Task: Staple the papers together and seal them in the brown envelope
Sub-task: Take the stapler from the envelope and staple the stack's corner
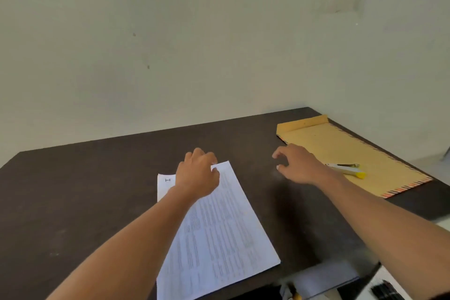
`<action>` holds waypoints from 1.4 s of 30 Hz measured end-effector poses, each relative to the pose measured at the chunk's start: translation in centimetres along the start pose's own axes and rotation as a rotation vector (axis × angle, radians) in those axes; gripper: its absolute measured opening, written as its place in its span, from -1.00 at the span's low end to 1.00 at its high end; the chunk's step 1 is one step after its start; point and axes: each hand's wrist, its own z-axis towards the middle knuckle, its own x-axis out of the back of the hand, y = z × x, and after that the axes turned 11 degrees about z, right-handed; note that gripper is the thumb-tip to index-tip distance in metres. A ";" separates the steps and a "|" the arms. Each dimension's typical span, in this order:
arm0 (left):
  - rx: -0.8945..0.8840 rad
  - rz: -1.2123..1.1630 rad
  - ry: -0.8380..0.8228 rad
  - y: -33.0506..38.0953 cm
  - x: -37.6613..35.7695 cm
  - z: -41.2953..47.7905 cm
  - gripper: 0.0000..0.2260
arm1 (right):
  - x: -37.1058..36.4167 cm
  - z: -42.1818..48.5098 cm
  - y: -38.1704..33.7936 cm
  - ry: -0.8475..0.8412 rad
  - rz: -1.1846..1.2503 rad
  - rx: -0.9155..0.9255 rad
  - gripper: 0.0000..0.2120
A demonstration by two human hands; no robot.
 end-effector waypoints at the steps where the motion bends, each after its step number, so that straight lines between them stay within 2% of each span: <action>1: -0.039 -0.044 -0.018 1.8 -0.2 0.9 -0.74 | 1.1 -0.1 1.5 0.009 -0.026 -0.044 -0.70; 5: -0.216 -0.166 -0.150 9.1 -1.6 3.3 -0.67 | 4.1 -1.1 7.7 0.002 -0.152 -0.229 -0.61; 10: -0.325 -0.162 -0.296 14.7 -3.7 4.3 -0.61 | 5.4 -2.5 12.8 -0.030 -0.211 -0.351 -0.47; 16: -0.446 -0.142 -0.329 18.6 -5.7 5.0 -0.51 | 5.6 -3.1 14.4 -0.021 -0.098 -0.405 -0.47; 22: -0.607 -0.006 -0.369 21.5 -6.4 3.9 -0.47 | 5.0 -3.9 15.0 0.003 0.003 -0.433 -0.43; 30: -0.619 0.049 -0.329 19.4 -5.5 2.7 -0.51 | 3.7 -3.4 11.8 -0.024 -0.089 -0.378 -0.49; 37: -0.511 0.054 -0.293 12.2 -3.1 0.6 -0.72 | 0.0 -2.3 5.8 -0.074 -0.075 -0.233 -0.70; 42: -0.411 0.026 -0.294 8.3 -2.0 -1.1 -0.78 | -2.1 -2.1 2.1 -0.132 -0.105 -0.148 -0.68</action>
